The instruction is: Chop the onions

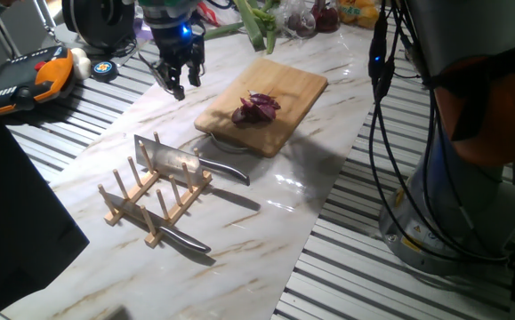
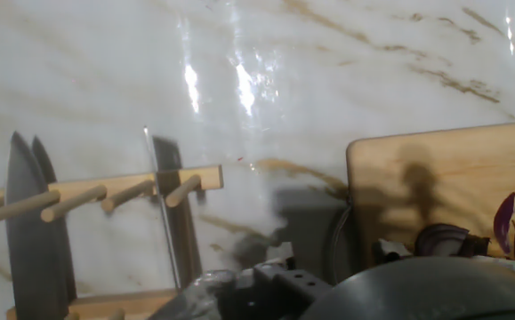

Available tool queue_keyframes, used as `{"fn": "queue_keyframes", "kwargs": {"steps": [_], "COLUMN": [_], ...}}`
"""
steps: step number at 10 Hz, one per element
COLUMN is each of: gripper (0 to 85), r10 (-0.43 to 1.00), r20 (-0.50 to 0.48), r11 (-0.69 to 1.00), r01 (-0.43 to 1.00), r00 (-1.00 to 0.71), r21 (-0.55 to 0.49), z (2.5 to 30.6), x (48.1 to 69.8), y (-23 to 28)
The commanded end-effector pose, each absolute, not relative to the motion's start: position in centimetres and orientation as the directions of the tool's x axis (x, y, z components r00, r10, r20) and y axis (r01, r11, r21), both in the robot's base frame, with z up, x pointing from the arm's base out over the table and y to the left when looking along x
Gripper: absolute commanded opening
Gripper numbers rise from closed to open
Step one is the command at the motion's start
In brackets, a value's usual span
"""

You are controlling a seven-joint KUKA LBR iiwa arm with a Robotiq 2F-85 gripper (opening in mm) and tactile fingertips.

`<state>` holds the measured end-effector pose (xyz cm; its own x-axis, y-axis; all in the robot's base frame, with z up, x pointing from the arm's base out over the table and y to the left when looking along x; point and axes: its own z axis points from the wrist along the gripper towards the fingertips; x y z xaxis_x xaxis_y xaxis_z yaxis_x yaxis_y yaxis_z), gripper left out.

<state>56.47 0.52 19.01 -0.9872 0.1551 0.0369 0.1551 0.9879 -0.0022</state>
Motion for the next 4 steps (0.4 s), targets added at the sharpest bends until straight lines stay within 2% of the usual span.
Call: {"fn": "queue_keyframes", "kwargs": {"steps": [1, 4], "gripper": [85.0, 85.0], "r10": [0.160, 0.158], "r20": [0.033, 0.034], "r11": [0.987, 0.987], "r01": [0.160, 0.158], "r00": [-0.987, -0.987], "r21": [-0.002, 0.002], "z": [18.91, 18.69], "x": [56.44, 56.54], "y": [0.52, 0.39]}}
